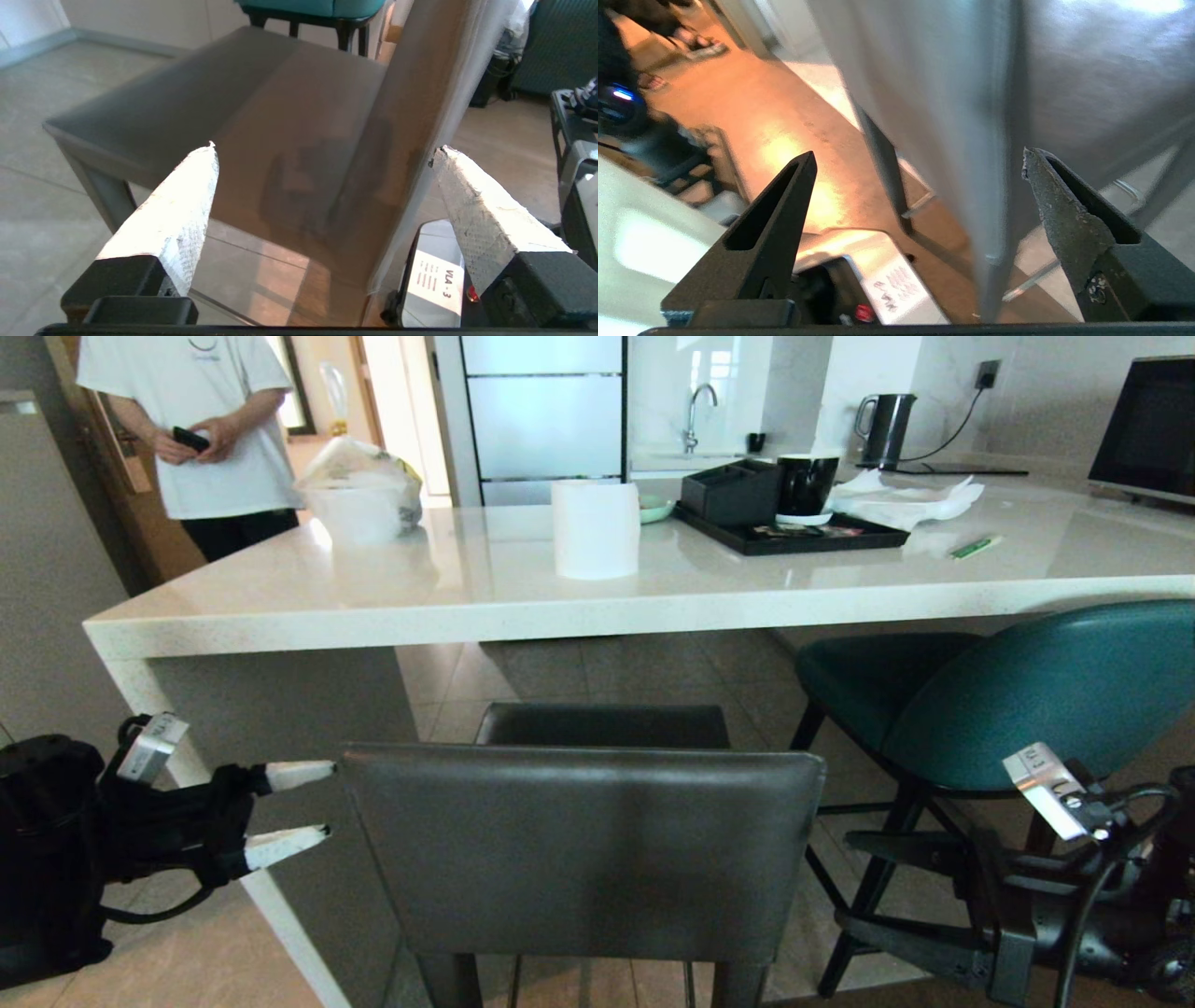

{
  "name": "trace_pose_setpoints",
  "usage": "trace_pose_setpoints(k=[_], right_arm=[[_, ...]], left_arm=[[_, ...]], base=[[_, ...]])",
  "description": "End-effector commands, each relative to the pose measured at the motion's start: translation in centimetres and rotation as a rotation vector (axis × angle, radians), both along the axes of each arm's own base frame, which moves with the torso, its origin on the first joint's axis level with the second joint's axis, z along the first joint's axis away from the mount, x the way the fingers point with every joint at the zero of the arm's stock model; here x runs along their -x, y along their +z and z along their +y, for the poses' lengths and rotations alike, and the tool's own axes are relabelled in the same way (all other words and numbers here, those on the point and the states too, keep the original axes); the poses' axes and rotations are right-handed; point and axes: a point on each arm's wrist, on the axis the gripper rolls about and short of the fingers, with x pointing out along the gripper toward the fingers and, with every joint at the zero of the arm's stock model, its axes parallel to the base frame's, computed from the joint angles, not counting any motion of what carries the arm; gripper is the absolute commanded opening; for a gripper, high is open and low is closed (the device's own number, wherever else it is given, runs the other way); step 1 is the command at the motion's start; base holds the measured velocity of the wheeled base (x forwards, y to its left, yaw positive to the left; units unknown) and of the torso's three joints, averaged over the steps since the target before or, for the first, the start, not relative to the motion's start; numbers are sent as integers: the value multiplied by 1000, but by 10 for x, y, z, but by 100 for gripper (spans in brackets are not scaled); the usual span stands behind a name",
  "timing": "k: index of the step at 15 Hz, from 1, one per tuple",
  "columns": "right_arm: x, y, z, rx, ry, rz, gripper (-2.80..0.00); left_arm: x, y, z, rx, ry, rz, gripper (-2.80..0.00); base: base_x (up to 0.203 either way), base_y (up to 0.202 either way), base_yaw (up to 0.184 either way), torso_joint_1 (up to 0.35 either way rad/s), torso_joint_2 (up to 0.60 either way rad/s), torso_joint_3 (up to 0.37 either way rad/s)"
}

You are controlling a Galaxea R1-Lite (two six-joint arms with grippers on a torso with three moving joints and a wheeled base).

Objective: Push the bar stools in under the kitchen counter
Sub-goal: Pull the gray chair out from under the dining table

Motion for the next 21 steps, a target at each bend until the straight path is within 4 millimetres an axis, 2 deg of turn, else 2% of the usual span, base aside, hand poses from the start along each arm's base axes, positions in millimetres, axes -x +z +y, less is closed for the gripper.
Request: trace_pose_setpoints(k=[1,4,8,13,17,21], right_arm=[[-11,-10,0,11,-2,40,0],[-29,-9,4,8,7,26,0],[-47,-10,19,-20,100,-35,0],[-50,-17,43,-20,190,-30,0],[-60,-27,51,-28,208,-63,0],[-68,-32,58,-36,223,-78,0]], left_arm=[[-7,-13,3,10,-8,24,0],[-4,-12,-5,12,-27,31,0],[1,3,-18,5,-63,11,0],[11,11,-36,12,-112,31,0],[17,13,-59,14,-186,43,0],[29,10,-67,24,-206,80,0]], base=[[0,0,0,0,0,0],[0,0,0,0,0,0],[0,0,0,0,0,0],[0,0,0,0,0,0],[0,0,0,0,0,0],[0,0,0,0,0,0]])
